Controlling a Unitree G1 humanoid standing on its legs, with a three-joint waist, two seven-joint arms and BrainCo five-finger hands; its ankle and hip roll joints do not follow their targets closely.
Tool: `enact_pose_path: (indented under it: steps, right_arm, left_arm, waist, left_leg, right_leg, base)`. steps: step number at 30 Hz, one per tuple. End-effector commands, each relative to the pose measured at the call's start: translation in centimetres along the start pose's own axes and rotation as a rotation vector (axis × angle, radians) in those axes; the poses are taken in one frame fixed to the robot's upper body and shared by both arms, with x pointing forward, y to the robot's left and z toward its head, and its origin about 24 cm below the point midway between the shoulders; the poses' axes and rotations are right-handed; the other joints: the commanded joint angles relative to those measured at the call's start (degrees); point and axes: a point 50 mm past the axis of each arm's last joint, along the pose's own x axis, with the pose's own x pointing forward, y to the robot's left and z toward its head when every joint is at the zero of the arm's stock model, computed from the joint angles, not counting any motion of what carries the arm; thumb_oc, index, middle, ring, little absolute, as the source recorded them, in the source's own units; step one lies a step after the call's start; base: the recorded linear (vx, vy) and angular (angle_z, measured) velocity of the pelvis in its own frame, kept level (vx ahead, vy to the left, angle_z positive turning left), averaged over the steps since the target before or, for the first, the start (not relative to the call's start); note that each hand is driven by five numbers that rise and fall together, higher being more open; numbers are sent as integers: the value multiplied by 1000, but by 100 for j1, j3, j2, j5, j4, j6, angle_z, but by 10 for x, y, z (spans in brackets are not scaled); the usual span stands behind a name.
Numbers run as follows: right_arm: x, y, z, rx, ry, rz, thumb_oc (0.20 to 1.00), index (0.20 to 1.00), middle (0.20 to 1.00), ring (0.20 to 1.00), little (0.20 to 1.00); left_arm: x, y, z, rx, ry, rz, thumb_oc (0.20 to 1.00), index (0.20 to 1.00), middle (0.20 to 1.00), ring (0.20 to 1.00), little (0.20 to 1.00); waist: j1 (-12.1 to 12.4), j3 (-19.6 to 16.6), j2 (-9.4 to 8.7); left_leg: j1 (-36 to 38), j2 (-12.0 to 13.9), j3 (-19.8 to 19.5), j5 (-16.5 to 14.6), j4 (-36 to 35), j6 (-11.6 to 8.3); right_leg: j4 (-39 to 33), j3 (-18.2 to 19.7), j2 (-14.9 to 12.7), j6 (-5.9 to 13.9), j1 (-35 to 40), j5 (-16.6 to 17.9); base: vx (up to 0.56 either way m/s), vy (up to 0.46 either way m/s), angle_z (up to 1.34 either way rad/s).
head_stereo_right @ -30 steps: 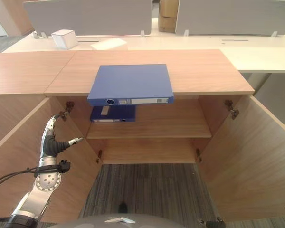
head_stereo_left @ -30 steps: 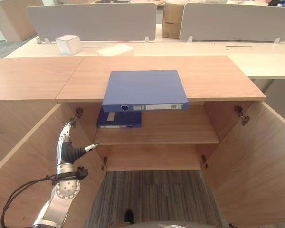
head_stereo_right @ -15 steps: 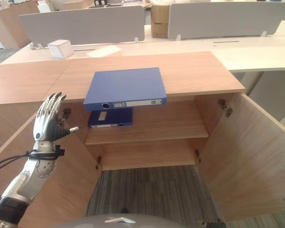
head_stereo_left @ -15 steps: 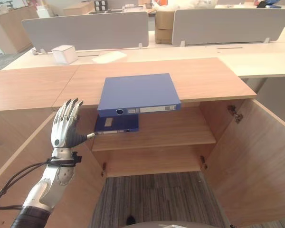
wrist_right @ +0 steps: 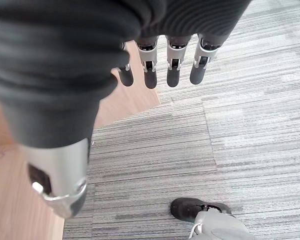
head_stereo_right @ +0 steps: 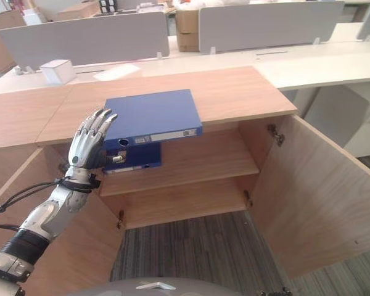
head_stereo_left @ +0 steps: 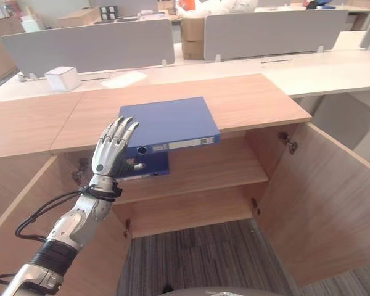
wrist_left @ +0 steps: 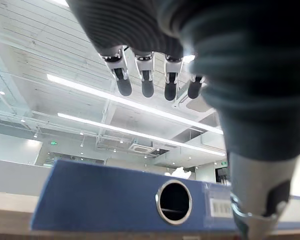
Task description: Put the empty folder in the office cabinet
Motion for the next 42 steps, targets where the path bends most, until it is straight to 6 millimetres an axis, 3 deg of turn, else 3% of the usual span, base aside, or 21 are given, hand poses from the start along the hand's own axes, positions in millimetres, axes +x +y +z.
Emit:
enact_pose_path:
  steps: [1,10,25,42]
  right_arm:
    - [3,-7,24,-37,-64,-39,1000,1000,1000,1000,1000]
    - [3,-13,18,5,-40,-63,1000,1000,1000,1000,1000]
    - [3,-12,21,53,-35,-79,1000,1000,1000,1000,1000]
    - [3,-18,19,54,-22,-104,1000,1000,1000,1000,1000]
  left_arm:
    - [34,35,-7,121,-40,101,1000,1000,1000,1000,1000]
    - [54,34,5,174,-109,73,1000,1000,1000,1000,1000]
    - [65,33,14,175,-128,98,1000,1000,1000,1000,1000]
    - [69,51,-10,215,2,195,1000,1000,1000,1000,1000]
  waist:
    - [-19,236,-260]
    - [-102,331,-265]
    - [-143,385,-281]
    - [-165,384,-348]
  left_leg:
    - [549,95,149,-1163,14,-298]
    - [334,140,217,-1095,14,-322]
    - [151,203,283,-1052,14,-361]
    - [84,255,316,-1048,14,-395]
  right_leg:
    - [-5,-125,-246,442,-446,-60]
    - [-5,-128,-231,483,-661,-5]
    - [-5,-162,-200,505,-844,7]
    - [-5,-170,-161,502,-908,-5]
  base:
    - [0,-1,-5]
    - [-13,-2,-7]
    - [1,0,-1]
    - [0,0,0]
